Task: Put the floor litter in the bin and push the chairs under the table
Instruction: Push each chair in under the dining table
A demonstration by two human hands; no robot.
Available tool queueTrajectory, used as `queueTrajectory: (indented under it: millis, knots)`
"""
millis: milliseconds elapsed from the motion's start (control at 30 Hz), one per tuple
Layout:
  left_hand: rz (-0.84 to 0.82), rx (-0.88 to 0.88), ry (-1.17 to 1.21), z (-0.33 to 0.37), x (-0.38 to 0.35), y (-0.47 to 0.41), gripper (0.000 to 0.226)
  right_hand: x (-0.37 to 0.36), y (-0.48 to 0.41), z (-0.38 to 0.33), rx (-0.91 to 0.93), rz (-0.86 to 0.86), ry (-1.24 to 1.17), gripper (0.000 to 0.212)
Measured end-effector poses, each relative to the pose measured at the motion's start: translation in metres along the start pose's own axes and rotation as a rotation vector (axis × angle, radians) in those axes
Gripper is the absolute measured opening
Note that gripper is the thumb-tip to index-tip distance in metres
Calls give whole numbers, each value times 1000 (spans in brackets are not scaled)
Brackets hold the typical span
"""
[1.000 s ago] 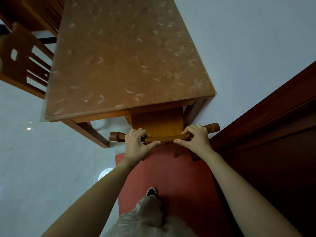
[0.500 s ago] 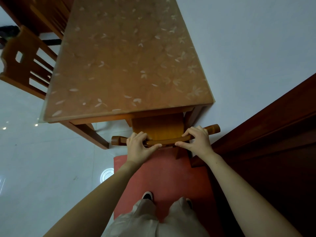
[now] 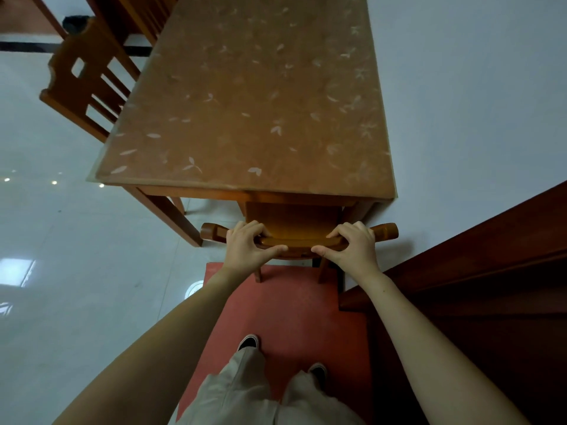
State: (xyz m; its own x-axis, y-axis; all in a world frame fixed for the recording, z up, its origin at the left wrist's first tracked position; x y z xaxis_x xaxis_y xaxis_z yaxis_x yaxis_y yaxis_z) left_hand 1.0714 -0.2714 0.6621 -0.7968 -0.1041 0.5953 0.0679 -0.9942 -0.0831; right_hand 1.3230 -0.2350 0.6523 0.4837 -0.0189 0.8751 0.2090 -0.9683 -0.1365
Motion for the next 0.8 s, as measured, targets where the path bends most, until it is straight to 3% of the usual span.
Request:
queueTrajectory:
  millis: [800]
  knots:
    - [-17,-6,9,-14,1,-31,48,-9,-26,1,-22,0,32,53]
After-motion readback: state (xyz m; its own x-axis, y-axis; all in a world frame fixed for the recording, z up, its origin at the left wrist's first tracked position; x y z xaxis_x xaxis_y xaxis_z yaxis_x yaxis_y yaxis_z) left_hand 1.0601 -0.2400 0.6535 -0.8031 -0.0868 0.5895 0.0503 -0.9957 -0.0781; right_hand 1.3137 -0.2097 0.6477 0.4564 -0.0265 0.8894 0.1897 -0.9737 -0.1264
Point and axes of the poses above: each hand's wrist, its own y-axis away from the middle knuckle, its own x-axis out of the back of the hand, z = x × y, the point moved 2 cm from there along -y, towards the middle knuckle, and after that the axes turned 11 degrees about y, right-handed, at the moved point
